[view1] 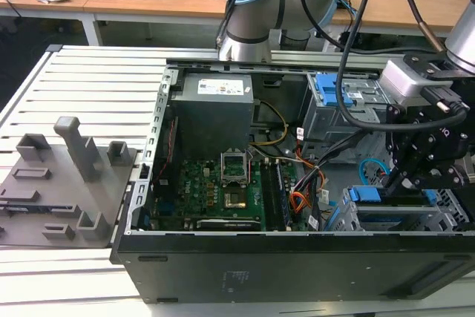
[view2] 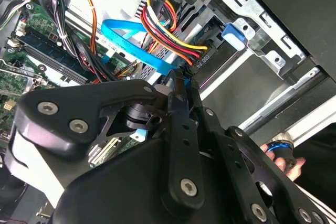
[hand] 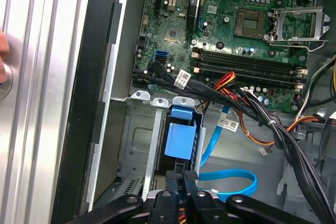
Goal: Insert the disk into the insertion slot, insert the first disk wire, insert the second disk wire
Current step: 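Insert the second disk wire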
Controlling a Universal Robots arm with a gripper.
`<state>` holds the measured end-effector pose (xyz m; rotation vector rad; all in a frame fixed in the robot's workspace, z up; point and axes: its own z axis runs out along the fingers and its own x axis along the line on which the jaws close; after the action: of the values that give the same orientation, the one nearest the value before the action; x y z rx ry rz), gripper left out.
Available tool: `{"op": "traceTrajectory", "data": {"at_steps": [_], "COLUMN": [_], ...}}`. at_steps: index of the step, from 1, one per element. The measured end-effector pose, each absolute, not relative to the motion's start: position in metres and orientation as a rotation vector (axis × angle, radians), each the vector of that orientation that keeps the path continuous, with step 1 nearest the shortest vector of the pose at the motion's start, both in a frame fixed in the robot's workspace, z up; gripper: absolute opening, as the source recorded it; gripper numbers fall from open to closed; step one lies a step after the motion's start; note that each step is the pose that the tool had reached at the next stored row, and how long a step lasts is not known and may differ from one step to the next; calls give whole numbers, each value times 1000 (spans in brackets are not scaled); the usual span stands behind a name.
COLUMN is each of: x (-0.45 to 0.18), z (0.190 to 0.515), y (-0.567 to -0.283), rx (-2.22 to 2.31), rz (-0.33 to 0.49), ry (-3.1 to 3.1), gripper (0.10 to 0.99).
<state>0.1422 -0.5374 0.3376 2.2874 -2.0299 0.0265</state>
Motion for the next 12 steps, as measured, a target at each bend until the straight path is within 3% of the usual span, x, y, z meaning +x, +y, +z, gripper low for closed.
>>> {"op": "traceTrajectory", "data": {"at_steps": [5, 6, 7, 12], "x": [142, 142, 142, 142], "z": [338, 338, 338, 352], "y": [-537, -537, -537, -537], "rx": [2287, 2287, 2287, 2287], "rz": [26, 26, 26, 26], "ry": [-2031, -2031, -2031, -2031], "gripper": [161, 169, 235, 235]}}
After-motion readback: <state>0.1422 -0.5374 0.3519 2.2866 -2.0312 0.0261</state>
